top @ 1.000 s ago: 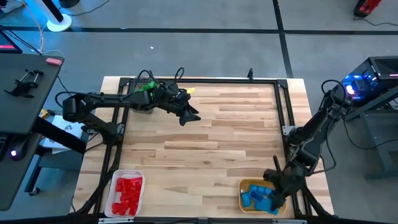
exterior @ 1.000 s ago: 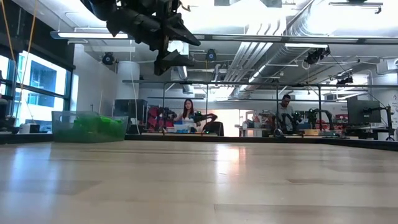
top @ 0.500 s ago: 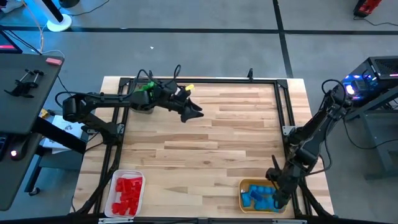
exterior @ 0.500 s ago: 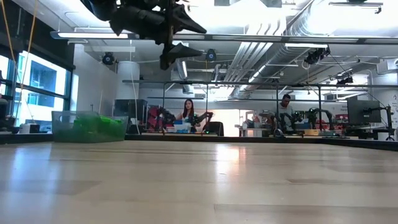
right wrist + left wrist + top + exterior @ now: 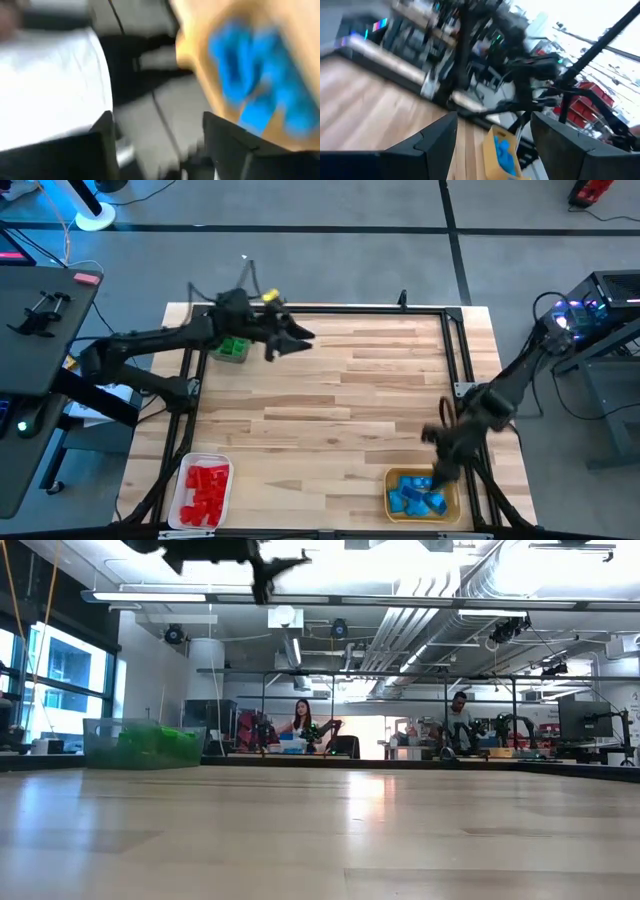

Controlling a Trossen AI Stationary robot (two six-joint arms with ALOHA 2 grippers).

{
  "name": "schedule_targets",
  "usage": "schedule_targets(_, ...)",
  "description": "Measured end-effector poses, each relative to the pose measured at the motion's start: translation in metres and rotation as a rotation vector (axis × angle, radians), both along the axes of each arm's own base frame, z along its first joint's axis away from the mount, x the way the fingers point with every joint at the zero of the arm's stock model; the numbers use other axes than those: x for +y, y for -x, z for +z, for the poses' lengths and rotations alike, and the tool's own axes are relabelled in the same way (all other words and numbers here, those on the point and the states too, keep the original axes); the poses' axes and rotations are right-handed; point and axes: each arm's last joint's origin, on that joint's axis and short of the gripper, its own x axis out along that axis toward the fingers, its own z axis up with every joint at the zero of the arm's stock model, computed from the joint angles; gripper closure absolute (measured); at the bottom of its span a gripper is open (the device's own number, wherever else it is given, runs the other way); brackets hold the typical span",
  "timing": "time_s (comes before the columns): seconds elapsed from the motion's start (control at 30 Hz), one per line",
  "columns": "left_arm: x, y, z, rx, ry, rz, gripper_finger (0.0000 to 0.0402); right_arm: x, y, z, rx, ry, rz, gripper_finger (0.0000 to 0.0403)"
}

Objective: Sort blocks
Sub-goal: Return to Home Position

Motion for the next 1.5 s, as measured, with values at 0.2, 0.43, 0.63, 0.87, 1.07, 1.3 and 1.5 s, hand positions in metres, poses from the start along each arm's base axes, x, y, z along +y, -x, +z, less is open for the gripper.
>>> schedule_targets(0.2, -0.022, 0.037, 0.021, -0.080, -0.134, 0.000, 0.0176, -0.056, -0.014, 0.020, -0.322, 0.155, -0.213, 0.0358)
schedule_targets(0.43, -0.068, 0.067, -0.047, -0.128, -0.055, 0.152, 0.0299, -0.110, -0.035, 0.045, -0.668, 0.328, -0.455, 0.0394)
schedule_targets(0.63, -0.086, 0.096, -0.099, -0.311, 0.080, 0.228, 0.0391, -0.136, -0.042, 0.054, -0.781, 0.423, -0.554, 0.0395)
schedule_targets(0.87, -0.084, 0.119, -0.131, -0.358, 0.081, 0.266, 0.0399, -0.146, -0.039, 0.054, -0.767, 0.357, -0.517, 0.0401)
schedule_targets(1.07, -0.076, 0.128, -0.153, -0.239, 0.137, 0.279, 0.0401, -0.143, -0.010, 0.047, -0.633, 0.368, -0.495, 0.0402)
schedule_targets(1.3, -0.069, 0.131, -0.150, -0.256, 0.198, 0.297, 0.0401, -0.140, 0.030, 0.055, -0.776, 0.407, -0.519, 0.0403)
schedule_targets(1.5, -0.068, 0.130, -0.154, -0.219, 0.147, 0.317, 0.0401, -0.140, 0.013, 0.027, -1.206, 0.386, -0.484, 0.0403)
